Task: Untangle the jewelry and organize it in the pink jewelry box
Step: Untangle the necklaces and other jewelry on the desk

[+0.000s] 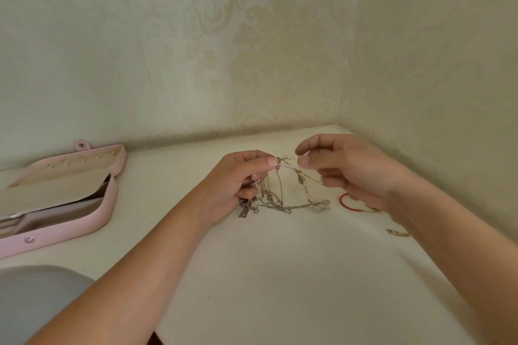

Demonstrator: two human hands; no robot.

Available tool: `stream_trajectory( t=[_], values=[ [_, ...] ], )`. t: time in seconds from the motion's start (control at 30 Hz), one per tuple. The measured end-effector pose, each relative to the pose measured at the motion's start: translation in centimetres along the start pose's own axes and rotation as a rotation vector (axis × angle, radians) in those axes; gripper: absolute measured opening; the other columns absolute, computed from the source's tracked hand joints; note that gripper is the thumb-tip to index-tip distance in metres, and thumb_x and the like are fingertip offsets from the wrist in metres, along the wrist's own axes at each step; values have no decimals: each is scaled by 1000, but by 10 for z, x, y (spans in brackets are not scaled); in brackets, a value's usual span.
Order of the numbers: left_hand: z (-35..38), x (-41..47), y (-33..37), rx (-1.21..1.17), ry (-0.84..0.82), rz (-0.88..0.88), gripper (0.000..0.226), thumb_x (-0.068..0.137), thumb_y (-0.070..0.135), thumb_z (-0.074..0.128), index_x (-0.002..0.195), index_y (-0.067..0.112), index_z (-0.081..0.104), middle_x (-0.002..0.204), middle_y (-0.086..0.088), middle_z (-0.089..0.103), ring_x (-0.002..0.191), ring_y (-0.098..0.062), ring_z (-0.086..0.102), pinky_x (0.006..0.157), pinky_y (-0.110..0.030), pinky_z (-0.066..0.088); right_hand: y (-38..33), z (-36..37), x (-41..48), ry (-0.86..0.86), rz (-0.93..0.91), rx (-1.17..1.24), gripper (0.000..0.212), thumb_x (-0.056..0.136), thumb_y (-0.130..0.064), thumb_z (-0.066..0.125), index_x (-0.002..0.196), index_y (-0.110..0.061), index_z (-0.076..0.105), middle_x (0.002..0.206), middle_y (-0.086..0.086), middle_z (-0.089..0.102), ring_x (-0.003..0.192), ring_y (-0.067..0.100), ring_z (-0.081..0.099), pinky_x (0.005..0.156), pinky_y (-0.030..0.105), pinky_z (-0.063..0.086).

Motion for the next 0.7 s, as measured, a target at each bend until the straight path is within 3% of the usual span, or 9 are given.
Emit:
stream_trajectory(
  t=[0.07,0.1,0.17,0.23,0.3,0.43,0.5,0.6,0.7],
  values=[
    [3,-1,-1,-1,-50,-26,11,70,23,67,64,18,60,50,8,34,46,-4,23,37,-13,19,-4,-5,0,128,-87,-370,10,80,-6,70,84,-15,67,54,-8,46,43,2,39,44,12,33],
    [5,-2,-1,13,-76,-40,14,71,24,67,60,20,59,50,9,33,46,-4,23,38,-13,18,-3,-8,1,190,-119,-378,8,80,-9,72,82,-16,67,55,-7,47,42,1,40,46,12,35],
    [7,-3,-2,32,-103,-51,19,72,24,66,54,24,59,50,10,33,46,-4,24,40,-14,17,1,-10,3,224,-109,-147,8,83,-15,69,76,-13,66,60,-2,49,47,5,45,57,16,46],
    [6,-3,-1,46,-78,-31,8,69,23,68,65,20,63,51,12,37,46,-3,27,40,-15,17,6,-6,5,136,-38,214,23,90,-20,60,70,-10,60,63,1,52,56,11,53,77,29,54],
    [2,-1,-2,66,-43,-12,14,66,25,70,77,16,66,52,13,42,47,-3,28,41,-15,17,8,-2,5,73,26,478,35,95,-24,52,63,-11,51,60,3,51,58,17,56,85,35,54],
    [2,0,-3,75,-31,9,8,62,25,73,68,18,72,53,10,40,49,-4,27,41,-16,18,8,2,5,83,80,531,55,93,-45,48,48,-15,40,47,1,35,42,16,37,54,26,48],
    [4,0,-3,85,-42,-13,5,63,22,74,65,19,70,55,8,38,50,-5,27,42,-16,17,7,2,4,109,77,417,57,91,-53,47,48,-15,41,46,1,37,41,16,38,51,25,45],
    [1,2,-6,40,-22,-35,13,68,13,72,66,18,60,56,6,35,51,-5,26,39,-15,17,7,-1,4,140,75,471,56,90,-50,50,48,-16,38,48,2,40,44,17,39,60,28,49],
    [-1,3,-6,-115,-19,-66,3,67,15,53,66,19,53,60,6,39,53,-6,26,39,-16,15,7,-14,3,222,51,527,50,88,-44,57,53,-18,33,51,0,31,44,14,26,45,22,41]
  ],
)
Point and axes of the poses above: each hand's wrist, its own x-axis towards the middle knuckle, its own z-axis out of the palm, y = z × x, the point moved 4 cm from there along x, towards the middle knuckle
